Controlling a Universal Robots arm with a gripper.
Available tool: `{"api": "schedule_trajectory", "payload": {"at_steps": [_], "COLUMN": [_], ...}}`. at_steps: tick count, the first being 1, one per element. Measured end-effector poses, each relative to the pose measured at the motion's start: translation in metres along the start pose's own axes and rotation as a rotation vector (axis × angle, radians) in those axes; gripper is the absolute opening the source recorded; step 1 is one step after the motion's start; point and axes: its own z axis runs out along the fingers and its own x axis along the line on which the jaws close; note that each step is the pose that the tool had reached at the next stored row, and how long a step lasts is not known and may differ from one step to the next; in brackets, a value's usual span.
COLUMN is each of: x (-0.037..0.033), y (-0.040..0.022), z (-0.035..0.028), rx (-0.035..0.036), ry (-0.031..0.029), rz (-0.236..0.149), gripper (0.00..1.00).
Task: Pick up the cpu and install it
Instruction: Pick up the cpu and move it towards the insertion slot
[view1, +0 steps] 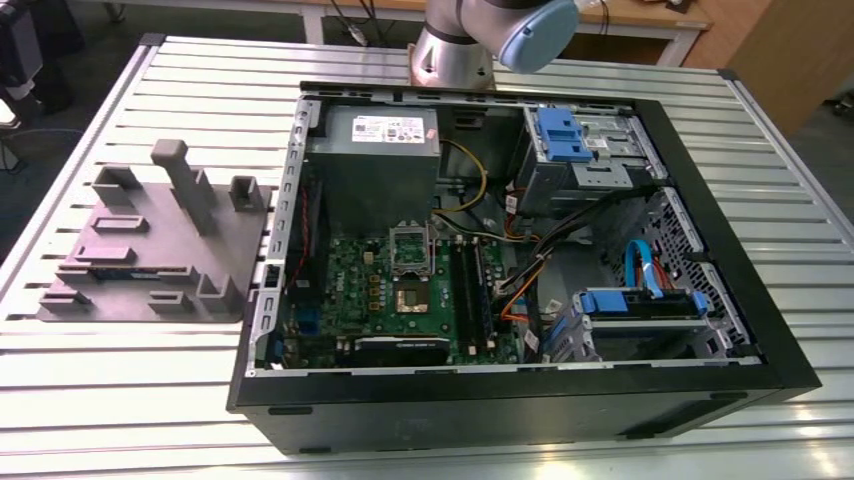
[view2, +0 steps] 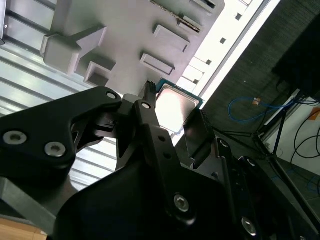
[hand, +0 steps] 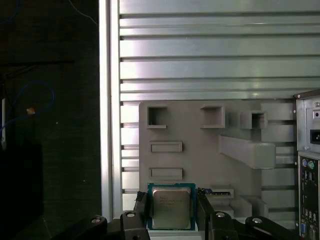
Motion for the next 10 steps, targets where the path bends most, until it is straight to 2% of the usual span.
{"api": "schedule_trajectory", "payload": {"at_steps": [4,10], "x": [-0.0010,-0.0082], "y": [0.0001,0.0003], "z": [-0.0002,0.0000], "rx": [0.0001,0.0000], "ry": [0.0003,0.0000], "rz": [0.000,0.000], "gripper": [0.47,0.47]}}
